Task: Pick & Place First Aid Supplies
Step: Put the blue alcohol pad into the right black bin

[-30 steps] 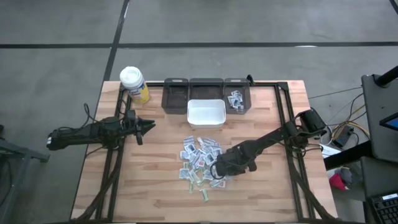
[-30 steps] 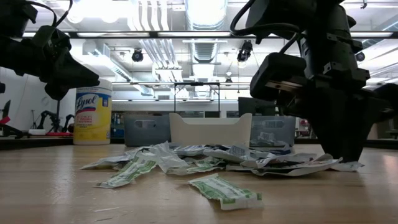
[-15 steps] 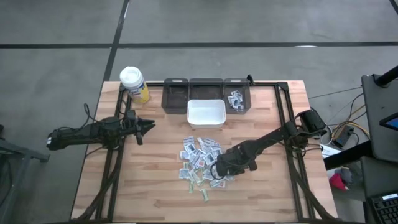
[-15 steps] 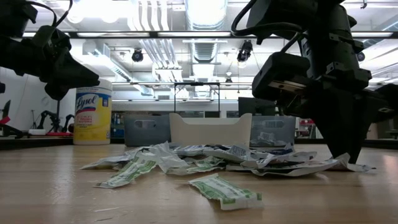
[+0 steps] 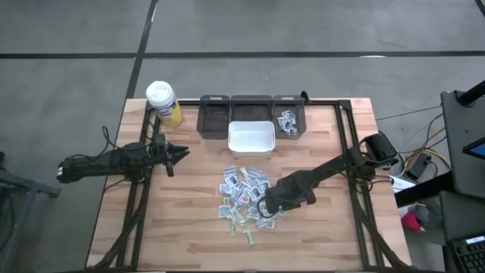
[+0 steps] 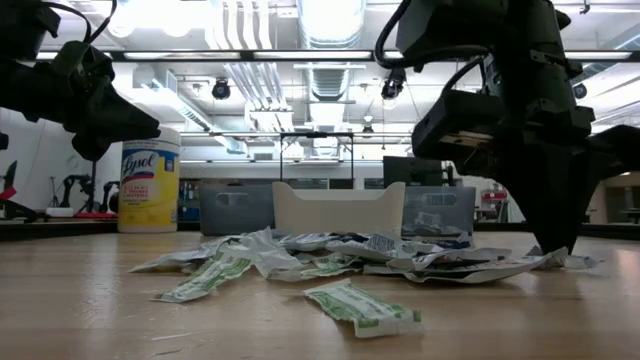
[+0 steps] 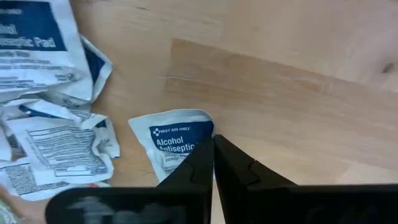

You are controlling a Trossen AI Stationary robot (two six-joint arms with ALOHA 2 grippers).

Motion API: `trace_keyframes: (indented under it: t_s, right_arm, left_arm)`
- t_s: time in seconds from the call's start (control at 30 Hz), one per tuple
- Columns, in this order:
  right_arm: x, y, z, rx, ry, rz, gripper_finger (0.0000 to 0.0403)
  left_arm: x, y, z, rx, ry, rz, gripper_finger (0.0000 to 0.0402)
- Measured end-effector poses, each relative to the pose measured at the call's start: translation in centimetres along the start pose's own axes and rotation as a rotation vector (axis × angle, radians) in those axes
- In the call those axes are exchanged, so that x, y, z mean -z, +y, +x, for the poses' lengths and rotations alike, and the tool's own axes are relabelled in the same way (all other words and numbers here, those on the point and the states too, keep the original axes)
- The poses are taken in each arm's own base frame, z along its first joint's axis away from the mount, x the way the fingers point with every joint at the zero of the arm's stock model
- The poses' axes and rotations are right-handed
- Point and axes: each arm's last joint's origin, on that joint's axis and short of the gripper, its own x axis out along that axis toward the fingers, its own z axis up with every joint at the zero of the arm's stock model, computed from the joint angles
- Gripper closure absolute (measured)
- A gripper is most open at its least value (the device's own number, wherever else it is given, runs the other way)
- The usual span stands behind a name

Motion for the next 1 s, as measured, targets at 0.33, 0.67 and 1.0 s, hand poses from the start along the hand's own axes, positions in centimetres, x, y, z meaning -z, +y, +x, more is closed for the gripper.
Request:
trace_keyframes:
  t_s: [0.33,0.67,1.0]
  right_arm:
    - [0.0,1.0,-3.1,0.073,-0.076,-0.052,0.0395]
    - [0.3,1.5,-7.7,0.191,-0.260,-0.087,0.0395]
    - [-0.8,1.6,-9.9,0.235,-0.371,-0.113,0.0395]
  left_arm:
    - [0.0,0.0,0.0,0.000,0.000,0.000,0.0307]
    - [0.0,0.0,0.0,0.000,0.000,0.000,0.0307]
    - [0.0,0.0,0.0,0.000,0.000,0.000,0.0307]
